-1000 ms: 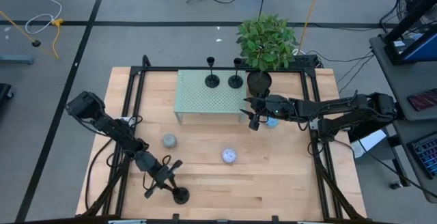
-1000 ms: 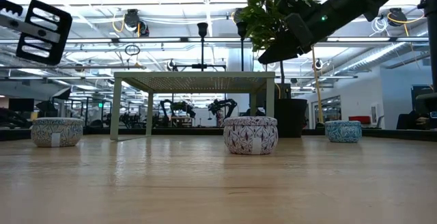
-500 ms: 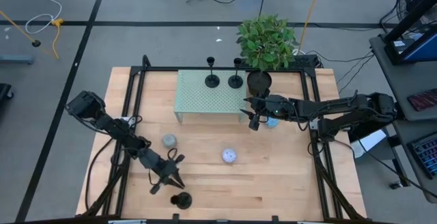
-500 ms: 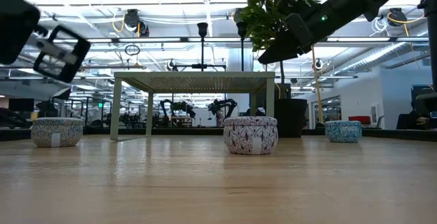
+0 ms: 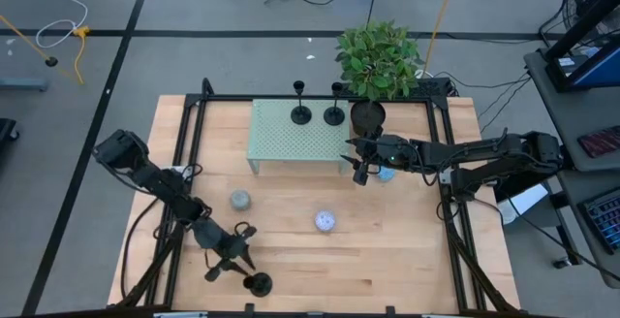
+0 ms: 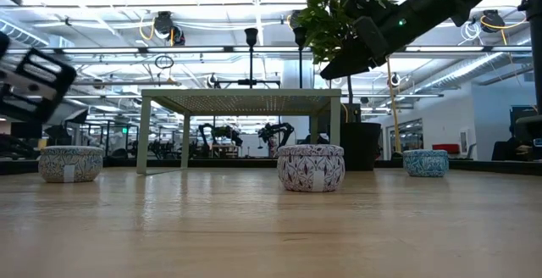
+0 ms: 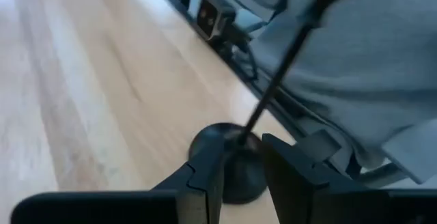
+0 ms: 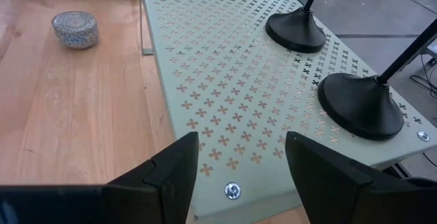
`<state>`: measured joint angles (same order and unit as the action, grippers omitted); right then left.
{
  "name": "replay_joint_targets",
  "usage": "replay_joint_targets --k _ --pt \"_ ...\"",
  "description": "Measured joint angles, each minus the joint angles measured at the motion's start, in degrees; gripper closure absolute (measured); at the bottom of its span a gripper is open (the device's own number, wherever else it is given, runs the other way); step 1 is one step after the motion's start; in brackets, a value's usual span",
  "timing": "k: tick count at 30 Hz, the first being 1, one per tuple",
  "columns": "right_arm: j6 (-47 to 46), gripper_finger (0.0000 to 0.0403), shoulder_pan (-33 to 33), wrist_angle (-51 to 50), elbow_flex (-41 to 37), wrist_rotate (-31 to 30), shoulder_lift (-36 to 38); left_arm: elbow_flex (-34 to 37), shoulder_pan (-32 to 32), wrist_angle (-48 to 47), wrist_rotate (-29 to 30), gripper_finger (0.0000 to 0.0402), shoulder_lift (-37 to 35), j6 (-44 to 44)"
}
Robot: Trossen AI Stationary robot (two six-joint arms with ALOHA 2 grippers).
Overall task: Pick & Place candle stick holders
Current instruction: Put the black candle holder on the shelf aligned with the other black candle holders
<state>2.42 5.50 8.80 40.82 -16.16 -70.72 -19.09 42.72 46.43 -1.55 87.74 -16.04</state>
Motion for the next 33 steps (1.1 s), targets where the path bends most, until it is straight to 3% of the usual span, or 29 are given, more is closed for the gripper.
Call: replay_joint_targets --k 8,27,33 --pt "-0.8 0.019 0.0 0.0 0.0 0.0 0.0 -0.2 1.6 4.4 3.3 0.0295 0.0 4.7" --pt "-0.7 0.019 0.0 -0.5 0.0 0.0 0.0 -4.7 1.8 2.7 1.1 0.0295 0.1 14.5" --pt "-0.7 0.019 0.0 -0.5 0.0 0.0 0.0 -6.5 1.2 3.2 1.0 0.0295 4.9 14.9"
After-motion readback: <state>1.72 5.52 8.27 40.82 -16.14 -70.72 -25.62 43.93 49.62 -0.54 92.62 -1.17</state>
